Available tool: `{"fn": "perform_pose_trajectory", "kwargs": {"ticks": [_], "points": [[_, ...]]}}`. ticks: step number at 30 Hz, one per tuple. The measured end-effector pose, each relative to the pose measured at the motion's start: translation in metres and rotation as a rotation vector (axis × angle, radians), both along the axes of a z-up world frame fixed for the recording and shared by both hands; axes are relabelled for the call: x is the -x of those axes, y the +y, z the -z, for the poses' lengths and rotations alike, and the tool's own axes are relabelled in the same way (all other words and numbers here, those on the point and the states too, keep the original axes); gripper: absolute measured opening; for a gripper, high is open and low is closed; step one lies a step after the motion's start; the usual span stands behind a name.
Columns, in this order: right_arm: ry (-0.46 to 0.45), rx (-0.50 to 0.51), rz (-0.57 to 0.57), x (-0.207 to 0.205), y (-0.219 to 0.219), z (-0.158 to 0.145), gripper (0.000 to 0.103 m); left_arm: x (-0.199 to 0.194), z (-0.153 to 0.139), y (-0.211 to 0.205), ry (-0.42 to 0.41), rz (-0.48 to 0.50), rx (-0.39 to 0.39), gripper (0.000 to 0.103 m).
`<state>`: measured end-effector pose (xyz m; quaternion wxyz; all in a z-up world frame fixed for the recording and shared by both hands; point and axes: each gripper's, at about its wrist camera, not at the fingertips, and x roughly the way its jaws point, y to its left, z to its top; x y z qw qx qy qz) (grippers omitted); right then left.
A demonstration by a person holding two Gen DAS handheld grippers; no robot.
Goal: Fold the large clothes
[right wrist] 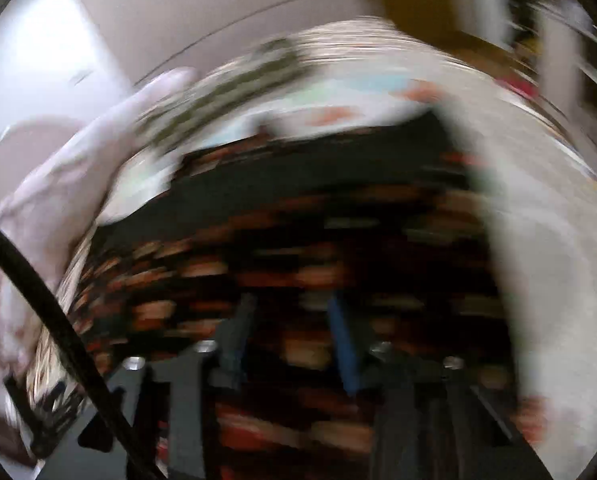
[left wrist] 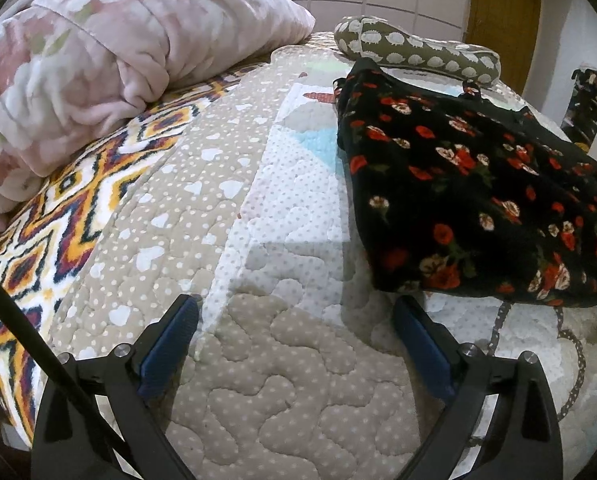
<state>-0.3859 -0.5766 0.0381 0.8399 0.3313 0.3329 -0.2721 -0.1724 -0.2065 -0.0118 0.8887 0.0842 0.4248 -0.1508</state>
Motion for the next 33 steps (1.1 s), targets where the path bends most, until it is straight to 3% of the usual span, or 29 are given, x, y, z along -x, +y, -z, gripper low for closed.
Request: {"fn": "perform_pose_trajectory", "kwargs": {"ticks": [2,4,7,13,17,19,20,22,28,29,30,32,33], "points": [[-0.023,-0.008,0.109,0.037,-0.017,-0.005,0.039,0.0,0.0,0.0,0.0,-0.007,-0.007,0.1],[-0.053,-0.003,0.147,0.067,-0.022,-0.012,0.045,0.0,0.001,0.0,0.001,-0.01,-0.01,0.101],[-0.095,0.002,0.14,0.096,-0.014,-0.018,0.053,0.0,0.001,-0.001,0.001,-0.012,-0.013,0.101],[-0.168,-0.032,0.11,0.133,0.015,-0.016,0.059,0.0,0.0,-0.002,-0.001,-0.018,-0.029,0.102],[-0.179,-0.063,0.095,0.143,0.034,-0.01,0.06,-0.005,-0.004,0.001,0.068,-0.025,-0.027,0.102],[-0.188,-0.073,0.093,0.15,0.041,-0.01,0.06,-0.004,-0.015,0.007,0.124,-0.055,0.007,0.092],[-0.191,-0.073,0.091,0.153,0.045,-0.011,0.061,-0.001,-0.022,0.01,0.145,-0.058,0.041,0.082],[-0.2,-0.069,0.083,0.159,0.054,-0.013,0.066,0.009,-0.043,0.012,0.182,-0.019,0.144,0.071],[-0.24,-0.129,0.047,0.164,0.069,-0.002,0.068,0.054,-0.11,-0.052,0.092,0.235,0.197,0.062],[-0.248,-0.14,0.041,0.163,0.069,0.001,0.068,0.058,-0.114,-0.066,0.1,0.275,0.201,0.052],[-0.262,-0.154,0.032,0.162,0.07,0.003,0.068,0.061,-0.116,-0.081,0.115,0.313,0.201,0.034],[-0.289,-0.177,0.018,0.159,0.07,0.008,0.068,0.062,-0.114,-0.116,0.162,0.369,0.178,0.014],[-0.302,-0.188,0.009,0.158,0.071,0.011,0.068,0.061,-0.112,-0.133,0.172,0.383,0.164,0.013]]}}
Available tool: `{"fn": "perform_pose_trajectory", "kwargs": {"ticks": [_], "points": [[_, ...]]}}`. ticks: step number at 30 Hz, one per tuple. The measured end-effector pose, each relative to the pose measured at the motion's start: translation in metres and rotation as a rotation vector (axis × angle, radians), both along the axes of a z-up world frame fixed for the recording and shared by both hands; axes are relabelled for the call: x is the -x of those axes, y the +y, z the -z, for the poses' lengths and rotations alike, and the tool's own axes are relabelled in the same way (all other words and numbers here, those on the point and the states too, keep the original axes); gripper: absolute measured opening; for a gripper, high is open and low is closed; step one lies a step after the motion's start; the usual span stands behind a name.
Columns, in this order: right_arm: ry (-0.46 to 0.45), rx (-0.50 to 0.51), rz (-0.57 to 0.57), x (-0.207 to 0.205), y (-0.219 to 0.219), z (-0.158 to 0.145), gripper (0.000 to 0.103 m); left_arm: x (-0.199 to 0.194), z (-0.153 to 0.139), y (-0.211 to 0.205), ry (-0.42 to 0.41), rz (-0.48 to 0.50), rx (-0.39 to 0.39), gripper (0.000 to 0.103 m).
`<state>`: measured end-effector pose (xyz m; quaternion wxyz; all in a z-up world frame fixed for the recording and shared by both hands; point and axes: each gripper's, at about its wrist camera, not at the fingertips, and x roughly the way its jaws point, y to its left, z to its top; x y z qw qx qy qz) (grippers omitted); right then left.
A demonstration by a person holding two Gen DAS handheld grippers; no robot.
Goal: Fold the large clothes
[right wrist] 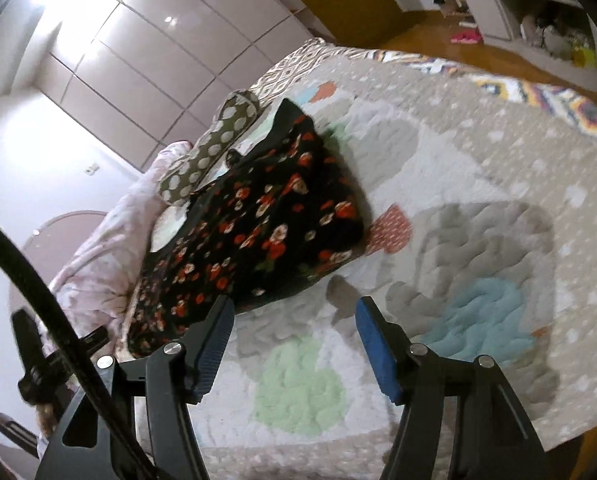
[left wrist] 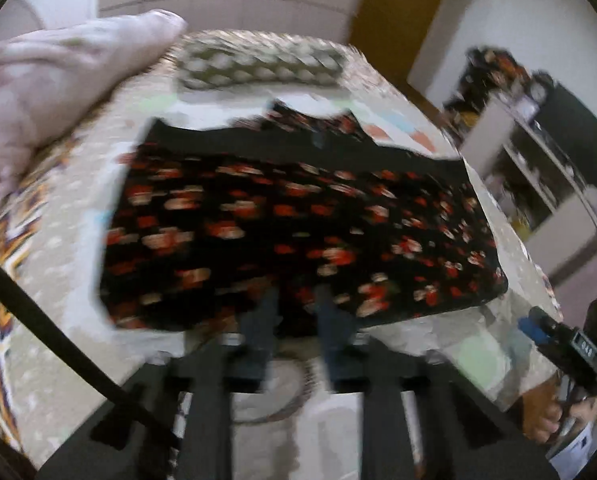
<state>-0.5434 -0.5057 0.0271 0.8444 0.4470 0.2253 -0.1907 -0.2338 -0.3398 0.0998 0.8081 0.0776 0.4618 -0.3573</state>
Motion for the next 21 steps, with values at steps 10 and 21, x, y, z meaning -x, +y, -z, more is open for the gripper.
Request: {"fn": "perform_pose_trajectory", "kwargs": {"ticks": [10,21], "points": [[-0.055,-0.07,-0.017,-0.009,-0.014,0.023,0.071,-0.013,0.081,-0.122,0.026,0.06,-0.227,0.018],[-0.085,-0.116,0.005,-0.04,-0.018,0.037,0.074,0.018,0.024,-0.077,-0.043,0.044,-0.089,0.04]]}}
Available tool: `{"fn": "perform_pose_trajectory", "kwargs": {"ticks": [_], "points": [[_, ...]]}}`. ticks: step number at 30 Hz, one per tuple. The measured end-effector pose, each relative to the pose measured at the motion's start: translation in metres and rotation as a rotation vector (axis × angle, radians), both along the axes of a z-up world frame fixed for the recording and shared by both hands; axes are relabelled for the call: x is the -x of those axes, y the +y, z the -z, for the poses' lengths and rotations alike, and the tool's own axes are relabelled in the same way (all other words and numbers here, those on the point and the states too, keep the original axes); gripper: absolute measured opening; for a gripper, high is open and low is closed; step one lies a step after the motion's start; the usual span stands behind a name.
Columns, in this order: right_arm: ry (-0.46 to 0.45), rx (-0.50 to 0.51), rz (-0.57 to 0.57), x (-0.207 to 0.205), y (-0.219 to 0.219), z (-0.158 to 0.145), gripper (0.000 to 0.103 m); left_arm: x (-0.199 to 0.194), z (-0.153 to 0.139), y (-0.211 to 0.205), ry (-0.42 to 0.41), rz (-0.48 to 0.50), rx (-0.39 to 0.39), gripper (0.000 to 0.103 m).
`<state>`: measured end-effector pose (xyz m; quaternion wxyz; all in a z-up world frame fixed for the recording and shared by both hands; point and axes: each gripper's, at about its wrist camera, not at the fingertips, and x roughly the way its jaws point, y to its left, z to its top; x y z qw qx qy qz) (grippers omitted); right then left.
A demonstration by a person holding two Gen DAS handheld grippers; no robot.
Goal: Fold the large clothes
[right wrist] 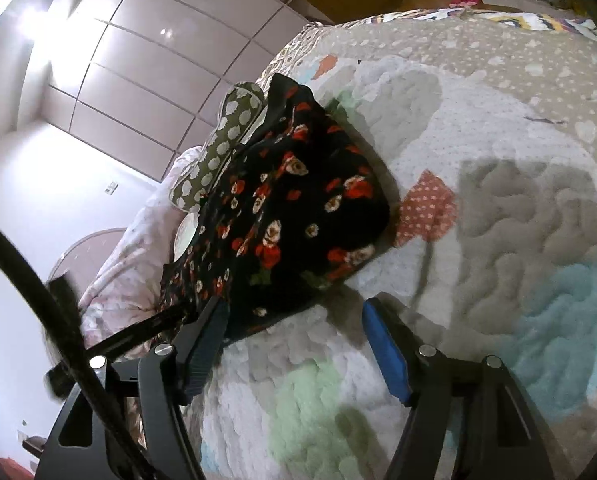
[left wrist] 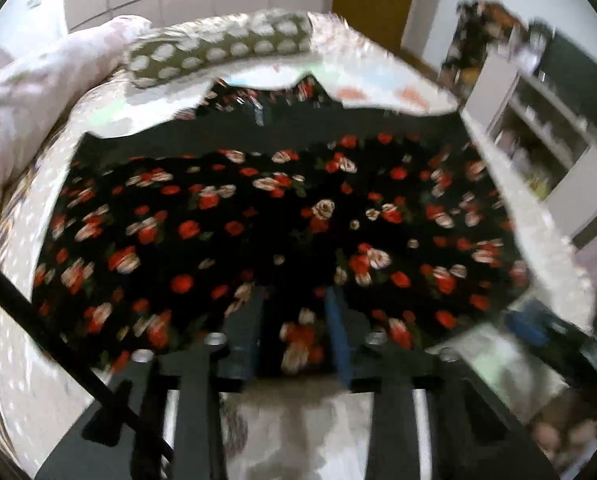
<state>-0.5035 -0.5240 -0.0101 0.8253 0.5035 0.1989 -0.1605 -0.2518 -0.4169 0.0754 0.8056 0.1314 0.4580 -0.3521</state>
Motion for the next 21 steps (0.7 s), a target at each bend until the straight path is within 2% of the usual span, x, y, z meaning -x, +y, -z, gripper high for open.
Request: {"fn": "perform_pose_trajectory", "kwargs": {"ticks": [4,8,11,12,13,14,16,17,21], "points": [[-0.005,0.01,0.004,-0.019,-0.001,-0.001,0.075,0.015,-0.02,0.055,-0.003,-0.034,0.085,0.046],[0.018,0.026,0.029,-0.042,-0.007,0.001,0.076,0.021,-0.021,0.107,-0.014,-0.099,0.113,0.047],[0.016,-0.004,0.069,-0.049,-0.014,0.001,0.076,0.016,-0.019,0.151,0.0,-0.181,0.141,0.047],[0.017,-0.021,0.082,-0.05,-0.017,0.0,0.069,0.013,-0.017,0.164,0.007,-0.208,0.152,0.047],[0.024,-0.04,0.093,-0.052,-0.021,0.0,0.049,0.008,-0.014,0.182,0.014,-0.245,0.164,0.047],[0.027,-0.057,0.092,-0.053,-0.025,-0.001,0.037,0.006,-0.012,0.195,0.017,-0.272,0.169,0.047],[0.057,-0.056,0.09,-0.058,-0.031,-0.013,0.029,0.0,-0.006,0.223,0.021,-0.328,0.176,0.047],[0.086,-0.012,0.085,-0.064,-0.03,-0.026,0.028,-0.003,-0.003,0.239,0.023,-0.357,0.185,0.047],[0.187,0.305,0.008,-0.118,0.011,-0.108,0.024,-0.012,0.002,0.289,0.016,-0.443,0.229,0.047]]}}
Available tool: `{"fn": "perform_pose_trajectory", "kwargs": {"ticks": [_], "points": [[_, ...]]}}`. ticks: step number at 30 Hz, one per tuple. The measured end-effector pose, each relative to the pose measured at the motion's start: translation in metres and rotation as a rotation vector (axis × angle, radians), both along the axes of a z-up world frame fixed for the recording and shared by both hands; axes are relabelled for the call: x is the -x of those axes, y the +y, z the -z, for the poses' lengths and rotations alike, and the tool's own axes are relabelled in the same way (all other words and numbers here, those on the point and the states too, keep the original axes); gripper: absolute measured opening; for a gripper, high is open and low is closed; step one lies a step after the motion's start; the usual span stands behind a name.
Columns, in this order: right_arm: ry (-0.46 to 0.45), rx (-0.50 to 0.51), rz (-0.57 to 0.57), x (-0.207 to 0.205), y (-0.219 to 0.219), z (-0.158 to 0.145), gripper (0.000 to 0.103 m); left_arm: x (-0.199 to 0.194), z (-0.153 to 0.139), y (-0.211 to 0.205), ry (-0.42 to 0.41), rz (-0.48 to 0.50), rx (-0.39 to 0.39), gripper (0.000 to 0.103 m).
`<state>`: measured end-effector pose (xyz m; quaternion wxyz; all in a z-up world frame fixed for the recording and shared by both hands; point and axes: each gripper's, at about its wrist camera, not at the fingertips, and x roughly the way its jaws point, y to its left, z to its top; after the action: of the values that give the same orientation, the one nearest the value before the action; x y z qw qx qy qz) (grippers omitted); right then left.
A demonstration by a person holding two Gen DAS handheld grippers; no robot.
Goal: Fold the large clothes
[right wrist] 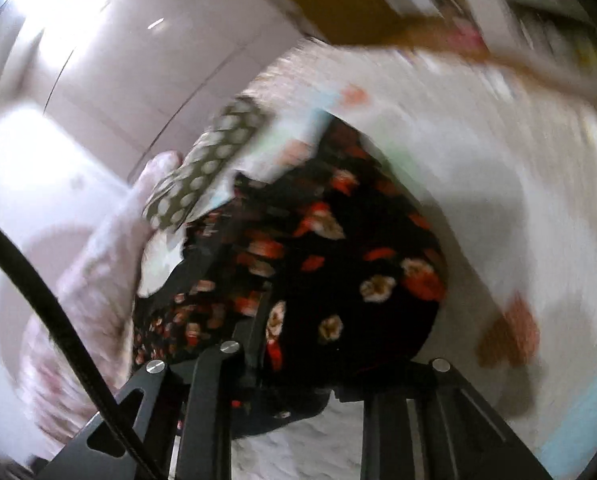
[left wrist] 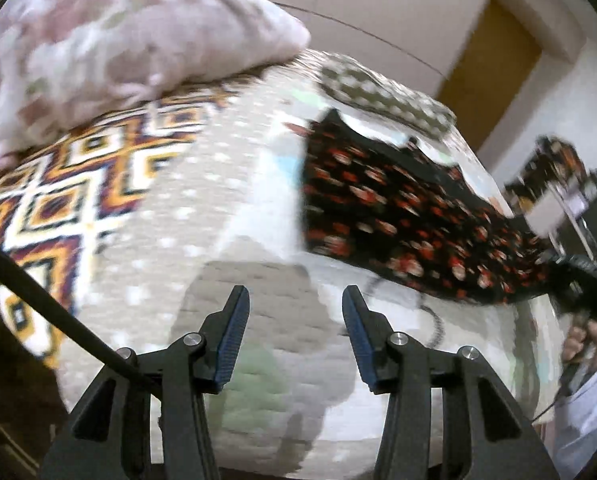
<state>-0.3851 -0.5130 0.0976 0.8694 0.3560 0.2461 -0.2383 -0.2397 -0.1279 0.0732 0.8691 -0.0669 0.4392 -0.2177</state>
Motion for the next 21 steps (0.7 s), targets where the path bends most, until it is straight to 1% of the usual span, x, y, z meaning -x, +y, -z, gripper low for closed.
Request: {"fn": "perform_pose_trajectory", "kwargs": {"ticks": [1,2,3,4,5,6,8,10,12,13,14,15,16,17,19,21], "points": [[0.018,0.089,-0.044,-0.023,0.02,-0.023,0.024,-0.002,0.0,0.012,-0.006,-0.022,0.011,0.047],[0.023,0.138,-0.076,-0.039,0.035,-0.034,0.024,-0.003,0.0,0.022,-0.012,-0.038,0.022,0.047],[0.023,0.196,-0.133,-0.062,0.058,-0.048,0.023,-0.003,-0.001,0.031,-0.017,-0.051,0.032,0.047],[0.023,0.231,-0.188,-0.083,0.079,-0.057,0.023,-0.004,-0.002,0.041,-0.025,-0.068,0.043,0.047],[0.03,0.272,-0.27,-0.113,0.11,-0.063,0.023,-0.005,-0.003,0.049,-0.032,-0.083,0.048,0.047],[0.036,0.294,-0.326,-0.132,0.131,-0.062,0.023,-0.005,-0.003,0.056,-0.038,-0.098,0.049,0.047],[0.056,0.322,-0.451,-0.173,0.178,-0.05,0.023,-0.006,-0.003,0.072,-0.047,-0.129,0.05,0.047],[0.104,0.315,-0.576,-0.21,0.22,-0.022,0.023,-0.007,-0.001,0.088,-0.045,-0.156,0.052,0.047],[0.198,0.315,-0.692,-0.242,0.256,0.017,0.023,-0.008,0.002,0.099,-0.038,-0.18,0.047,0.047],[0.25,0.326,-0.726,-0.252,0.268,0.036,0.024,-0.008,0.004,0.105,-0.033,-0.193,0.045,0.047],[0.269,0.343,-0.733,-0.256,0.273,0.046,0.025,-0.009,0.005,0.108,-0.03,-0.2,0.044,0.047],[0.254,0.35,-0.731,-0.255,0.273,0.051,0.028,-0.01,0.006,0.111,-0.027,-0.206,0.044,0.047],[0.226,0.334,-0.731,-0.253,0.27,0.049,0.035,-0.011,0.006,0.112,-0.024,-0.207,0.045,0.047],[0.203,0.301,-0.739,-0.249,0.264,0.044,0.037,-0.012,0.006,0.111,-0.023,-0.204,0.046,0.047],[0.167,0.252,-0.76,-0.239,0.256,0.029,0.047,-0.019,0.004,0.1,-0.017,-0.178,0.044,0.047],[0.106,0.225,-0.766,-0.215,0.248,0.008,0.049,-0.025,-0.001,0.083,-0.025,-0.133,0.043,0.048]]}}
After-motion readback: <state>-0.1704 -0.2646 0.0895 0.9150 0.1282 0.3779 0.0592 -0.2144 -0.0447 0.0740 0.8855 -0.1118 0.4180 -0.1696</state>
